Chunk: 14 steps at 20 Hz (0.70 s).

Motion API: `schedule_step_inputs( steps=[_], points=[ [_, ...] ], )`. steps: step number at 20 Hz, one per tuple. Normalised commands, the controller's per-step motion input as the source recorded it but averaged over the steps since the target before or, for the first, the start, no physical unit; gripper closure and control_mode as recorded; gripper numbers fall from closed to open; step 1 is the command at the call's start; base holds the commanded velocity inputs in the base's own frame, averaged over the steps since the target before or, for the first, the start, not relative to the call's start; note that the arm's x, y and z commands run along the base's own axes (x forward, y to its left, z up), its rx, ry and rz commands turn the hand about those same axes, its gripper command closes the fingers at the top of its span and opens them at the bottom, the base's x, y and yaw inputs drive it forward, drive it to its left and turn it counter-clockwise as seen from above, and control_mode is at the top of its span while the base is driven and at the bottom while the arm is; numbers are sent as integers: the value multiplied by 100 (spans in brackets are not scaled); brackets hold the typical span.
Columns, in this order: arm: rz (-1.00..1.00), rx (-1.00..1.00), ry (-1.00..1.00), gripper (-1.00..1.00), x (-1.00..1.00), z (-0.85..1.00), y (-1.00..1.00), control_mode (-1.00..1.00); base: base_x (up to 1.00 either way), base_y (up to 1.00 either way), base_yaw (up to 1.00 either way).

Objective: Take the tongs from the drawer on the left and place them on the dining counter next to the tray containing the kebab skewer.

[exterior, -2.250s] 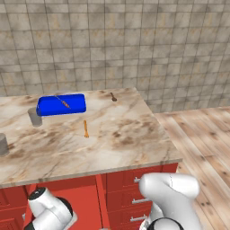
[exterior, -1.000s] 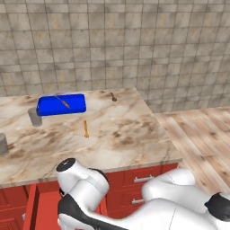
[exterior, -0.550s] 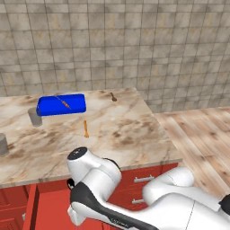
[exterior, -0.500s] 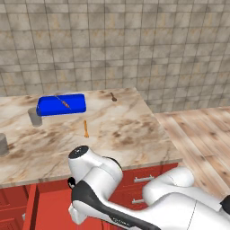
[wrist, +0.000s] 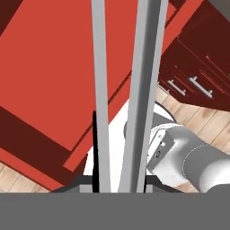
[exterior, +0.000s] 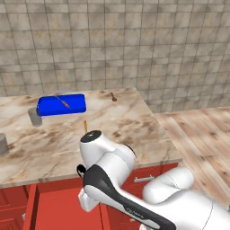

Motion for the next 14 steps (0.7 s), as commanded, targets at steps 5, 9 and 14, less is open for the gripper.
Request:
schedule_step_inputs(
  steps=[5,9,14],
  points=[
    [-3,0,0,100,0,39,-40,-100,0,0,0],
    [-3,0,0,100,15,25,-46,-100,0,0,0],
    [-5,0,1,100,44,21,-41,-100,0,0,0]
  ],
)
